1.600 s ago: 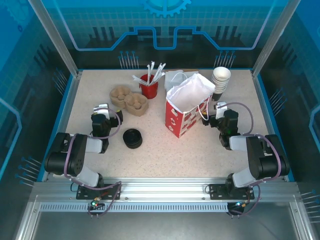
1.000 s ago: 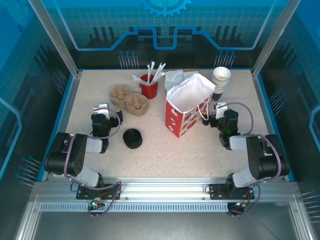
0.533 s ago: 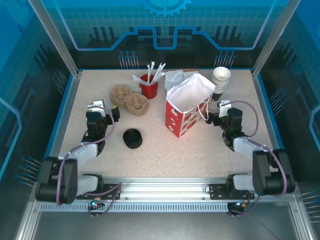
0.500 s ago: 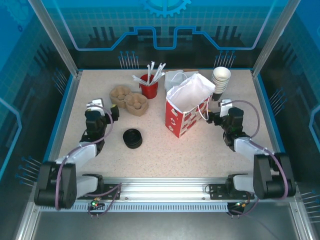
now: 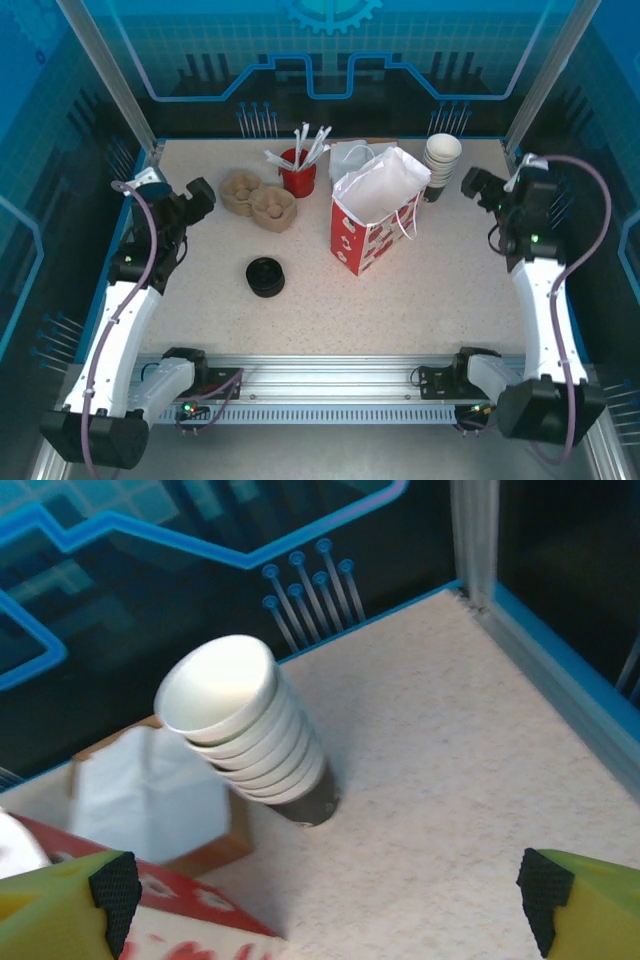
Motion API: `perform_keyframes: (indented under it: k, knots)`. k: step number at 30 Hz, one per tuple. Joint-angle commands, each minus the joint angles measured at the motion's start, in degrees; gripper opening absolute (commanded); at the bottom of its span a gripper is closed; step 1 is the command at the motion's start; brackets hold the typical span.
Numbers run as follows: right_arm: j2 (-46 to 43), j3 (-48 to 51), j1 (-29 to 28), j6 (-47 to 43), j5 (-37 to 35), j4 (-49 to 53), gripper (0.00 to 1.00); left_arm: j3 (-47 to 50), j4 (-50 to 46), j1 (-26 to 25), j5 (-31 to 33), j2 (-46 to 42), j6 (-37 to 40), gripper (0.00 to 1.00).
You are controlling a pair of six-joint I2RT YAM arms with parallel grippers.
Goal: Pack the takeout coffee
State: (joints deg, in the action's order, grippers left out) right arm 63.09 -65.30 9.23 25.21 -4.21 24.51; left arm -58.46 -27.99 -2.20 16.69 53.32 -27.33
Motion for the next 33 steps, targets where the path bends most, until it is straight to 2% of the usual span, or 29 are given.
perform_keyframes:
  k: [1,6,9,14,21,33]
  knots:
    - [9.74,-11.09,-0.66,5.02,6.09,15.52,0.98,-4.11,-11.24,0.18,-9.36,0.73,-0.29,0.99]
    - [24.46,-29.64,-3.88,4.63,1.99,25.04,0.85,-9.22,-17.80,0.10,-15.15,1.59,1.52,0.98]
    - [30.65,-36.45,-4.41,4.58,0.40,27.33,0.75,-10.85,-20.10,0.04,-17.31,1.81,2.35,0.98]
    - [40.19,-45.78,-4.80,4.38,0.44,30.75,0.64,-11.25,-21.27,0.09,-18.15,2.05,3.16,0.98]
    - [49.34,-55.94,-5.67,2.80,-0.08,34.69,0.48,-11.35,-22.25,0.09,-18.18,2.86,3.60,0.98]
    - [54.97,-61.09,-5.72,1.59,-2.19,35.97,0.38,-10.99,-21.95,0.09,-18.17,3.46,3.12,0.99]
